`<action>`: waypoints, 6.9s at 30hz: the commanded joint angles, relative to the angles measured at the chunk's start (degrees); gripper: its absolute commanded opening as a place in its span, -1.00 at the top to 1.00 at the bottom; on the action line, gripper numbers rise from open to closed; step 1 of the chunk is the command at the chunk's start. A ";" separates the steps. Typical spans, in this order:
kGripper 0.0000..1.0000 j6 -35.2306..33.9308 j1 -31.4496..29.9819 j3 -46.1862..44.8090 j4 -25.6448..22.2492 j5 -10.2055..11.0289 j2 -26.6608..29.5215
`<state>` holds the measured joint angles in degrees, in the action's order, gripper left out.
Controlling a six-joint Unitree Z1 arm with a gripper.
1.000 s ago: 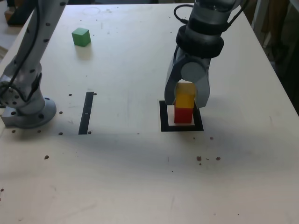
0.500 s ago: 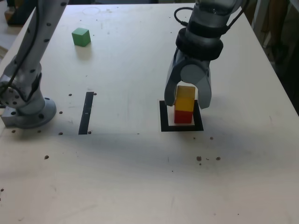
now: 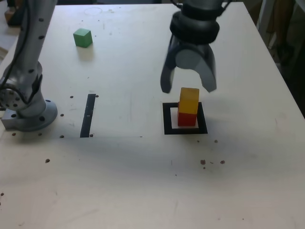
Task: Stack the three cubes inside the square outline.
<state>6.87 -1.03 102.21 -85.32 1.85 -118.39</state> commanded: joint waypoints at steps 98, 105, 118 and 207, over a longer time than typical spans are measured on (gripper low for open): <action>-0.76 11.25 75.15 -6.85 1.88 8.70 -6.64; -0.54 11.62 75.56 -6.32 1.76 7.68 -7.54; 0.12 11.58 76.34 -5.34 2.35 7.96 -9.01; 0.42 9.98 17.32 5.49 -8.41 0.82 2.93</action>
<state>17.30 17.12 107.20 -92.86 3.01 -114.98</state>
